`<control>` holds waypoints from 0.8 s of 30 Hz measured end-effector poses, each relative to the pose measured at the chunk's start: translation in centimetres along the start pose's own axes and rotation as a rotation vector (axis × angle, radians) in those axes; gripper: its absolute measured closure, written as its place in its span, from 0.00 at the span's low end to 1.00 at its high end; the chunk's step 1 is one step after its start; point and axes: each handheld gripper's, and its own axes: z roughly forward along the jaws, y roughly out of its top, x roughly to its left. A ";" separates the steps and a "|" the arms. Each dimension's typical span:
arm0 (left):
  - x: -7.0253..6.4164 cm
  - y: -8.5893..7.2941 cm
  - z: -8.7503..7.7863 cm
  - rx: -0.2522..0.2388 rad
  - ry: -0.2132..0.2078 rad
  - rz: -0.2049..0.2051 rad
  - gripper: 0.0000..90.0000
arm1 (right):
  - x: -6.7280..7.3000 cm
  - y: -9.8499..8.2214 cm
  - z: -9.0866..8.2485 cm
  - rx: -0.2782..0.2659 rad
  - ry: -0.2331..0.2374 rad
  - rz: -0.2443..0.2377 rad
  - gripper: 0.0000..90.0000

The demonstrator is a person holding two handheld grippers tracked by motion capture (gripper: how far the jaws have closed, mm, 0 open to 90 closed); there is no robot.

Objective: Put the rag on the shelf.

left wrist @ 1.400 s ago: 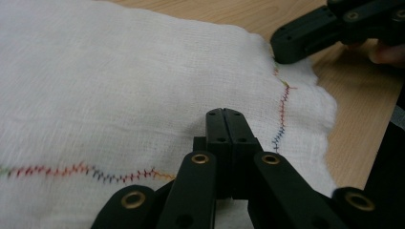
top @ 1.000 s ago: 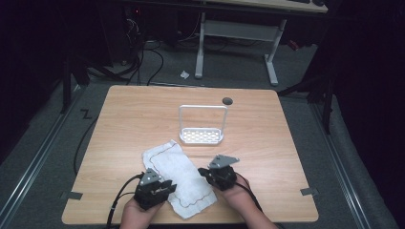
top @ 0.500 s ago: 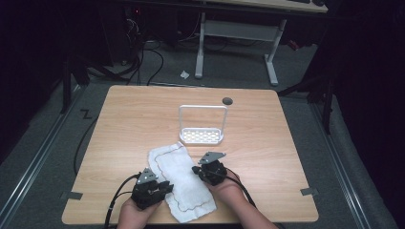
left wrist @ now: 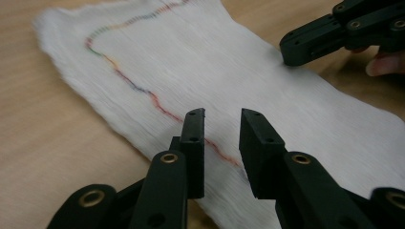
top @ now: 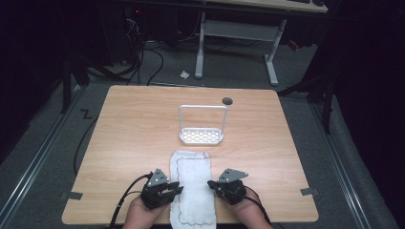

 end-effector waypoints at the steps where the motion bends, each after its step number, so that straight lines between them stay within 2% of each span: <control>1: 0.2 0.2 0.1 -0.009 0.009 -0.003 0.79 | -0.5 0.6 0.1 -0.017 -0.011 0.013 1.00; 3: 0.7 0.4 0.4 -0.014 0.038 -0.004 0.80 | -1.5 1.7 0.7 -0.031 -0.028 0.041 1.00; 4: 0.9 0.4 0.6 -0.012 0.048 -0.012 0.81 | -1.9 2.0 1.3 -0.020 -0.042 0.041 1.00; 7: 1.0 0.2 1.3 0.013 0.041 -0.018 0.82 | -2.6 2.0 2.8 0.023 -0.039 0.056 1.00; 8: 0.9 0.2 1.3 0.009 0.042 -0.014 0.82 | -2.5 1.8 2.7 0.015 -0.041 0.054 1.00; 13: -0.3 0.0 1.5 0.028 -0.037 -0.013 0.84 | -1.7 0.4 1.0 0.033 -0.043 -0.001 1.00; 15: -1.3 -0.2 1.6 0.039 -0.064 0.021 0.85 | -1.5 -0.3 0.3 0.030 -0.042 0.001 1.00; 18: -2.0 -0.2 1.6 0.050 -0.077 0.036 0.85 | -1.3 -1.4 -0.7 0.017 -0.037 0.019 1.00; 20: -2.0 0.0 1.1 0.012 -0.065 0.051 0.86 | -1.2 -1.5 -0.9 0.019 -0.039 0.015 0.99; 22: -1.2 0.6 0.7 -0.021 -0.021 0.035 0.86 | -1.2 -1.4 -0.9 0.027 -0.045 0.012 0.99; 24: -0.4 1.2 0.6 -0.032 0.021 0.018 0.83 | -1.3 -1.4 -0.8 0.027 -0.037 0.012 0.99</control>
